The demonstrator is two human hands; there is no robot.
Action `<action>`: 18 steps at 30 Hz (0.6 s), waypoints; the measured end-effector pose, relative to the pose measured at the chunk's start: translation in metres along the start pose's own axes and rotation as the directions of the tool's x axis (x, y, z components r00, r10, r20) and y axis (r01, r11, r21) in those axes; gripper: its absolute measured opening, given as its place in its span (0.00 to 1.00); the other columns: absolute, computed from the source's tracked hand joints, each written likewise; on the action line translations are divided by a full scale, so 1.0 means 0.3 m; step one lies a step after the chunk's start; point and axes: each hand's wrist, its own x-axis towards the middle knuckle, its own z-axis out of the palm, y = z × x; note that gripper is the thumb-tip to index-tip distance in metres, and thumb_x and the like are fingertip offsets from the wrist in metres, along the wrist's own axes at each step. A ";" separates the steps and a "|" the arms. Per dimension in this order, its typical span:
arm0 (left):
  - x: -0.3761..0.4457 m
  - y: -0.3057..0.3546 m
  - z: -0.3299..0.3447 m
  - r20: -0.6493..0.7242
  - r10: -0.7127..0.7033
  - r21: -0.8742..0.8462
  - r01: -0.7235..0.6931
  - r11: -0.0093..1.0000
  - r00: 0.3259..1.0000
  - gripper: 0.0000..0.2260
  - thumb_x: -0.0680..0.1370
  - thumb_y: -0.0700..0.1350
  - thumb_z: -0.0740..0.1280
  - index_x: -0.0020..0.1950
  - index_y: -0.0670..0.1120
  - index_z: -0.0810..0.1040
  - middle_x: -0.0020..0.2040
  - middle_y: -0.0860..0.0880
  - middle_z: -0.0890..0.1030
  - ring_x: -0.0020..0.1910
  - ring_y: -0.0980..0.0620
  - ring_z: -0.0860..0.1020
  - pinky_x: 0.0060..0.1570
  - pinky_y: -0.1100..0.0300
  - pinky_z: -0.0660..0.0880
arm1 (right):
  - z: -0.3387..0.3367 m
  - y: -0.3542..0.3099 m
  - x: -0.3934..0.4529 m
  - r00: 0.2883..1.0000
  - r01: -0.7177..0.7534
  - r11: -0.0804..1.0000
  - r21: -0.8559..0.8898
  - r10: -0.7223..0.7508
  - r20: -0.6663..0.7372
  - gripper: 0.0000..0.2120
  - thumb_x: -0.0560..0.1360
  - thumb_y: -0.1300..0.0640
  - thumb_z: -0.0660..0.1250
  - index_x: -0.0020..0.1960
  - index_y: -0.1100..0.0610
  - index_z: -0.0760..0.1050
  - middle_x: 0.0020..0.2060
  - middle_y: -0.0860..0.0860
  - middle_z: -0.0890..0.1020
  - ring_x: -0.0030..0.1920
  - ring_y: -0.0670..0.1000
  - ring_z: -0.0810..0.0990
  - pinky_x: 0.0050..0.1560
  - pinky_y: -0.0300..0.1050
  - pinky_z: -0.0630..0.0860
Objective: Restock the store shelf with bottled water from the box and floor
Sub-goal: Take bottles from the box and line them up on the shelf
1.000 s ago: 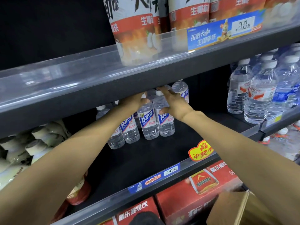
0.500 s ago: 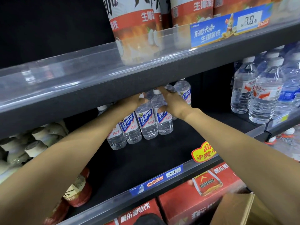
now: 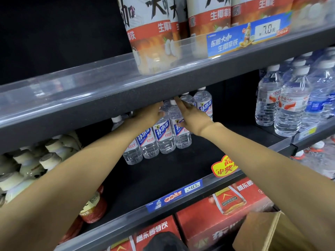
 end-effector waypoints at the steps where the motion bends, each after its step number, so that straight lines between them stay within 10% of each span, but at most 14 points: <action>1: -0.011 0.000 -0.002 0.004 0.022 0.020 -0.022 1.000 1.000 0.13 0.79 0.48 0.65 0.61 0.44 0.72 0.59 0.45 0.76 0.57 0.45 0.75 0.47 0.58 0.66 | -0.009 0.003 -0.018 1.000 -0.002 0.999 -0.034 0.002 0.003 0.46 0.77 0.58 0.68 0.78 0.50 0.35 0.78 0.54 0.56 0.69 0.60 0.70 0.54 0.55 0.76; 8: -0.107 0.115 -0.028 -0.005 0.116 0.084 -0.115 0.990 0.993 0.20 0.77 0.42 0.66 0.69 0.48 0.70 0.73 0.49 0.67 0.67 0.44 0.70 0.60 0.53 0.72 | -0.132 0.052 -0.184 0.992 -0.081 0.983 -0.166 0.095 0.081 0.32 0.78 0.52 0.64 0.77 0.56 0.54 0.70 0.58 0.68 0.69 0.60 0.67 0.62 0.54 0.72; 18: -0.251 0.417 -0.017 0.010 0.299 0.070 -0.299 0.952 0.954 0.15 0.78 0.44 0.65 0.65 0.45 0.72 0.62 0.45 0.74 0.63 0.44 0.71 0.57 0.47 0.73 | -0.241 0.146 -0.587 0.992 -0.128 0.949 -0.290 0.118 -0.051 0.19 0.79 0.50 0.63 0.67 0.55 0.66 0.59 0.54 0.73 0.60 0.57 0.72 0.52 0.51 0.72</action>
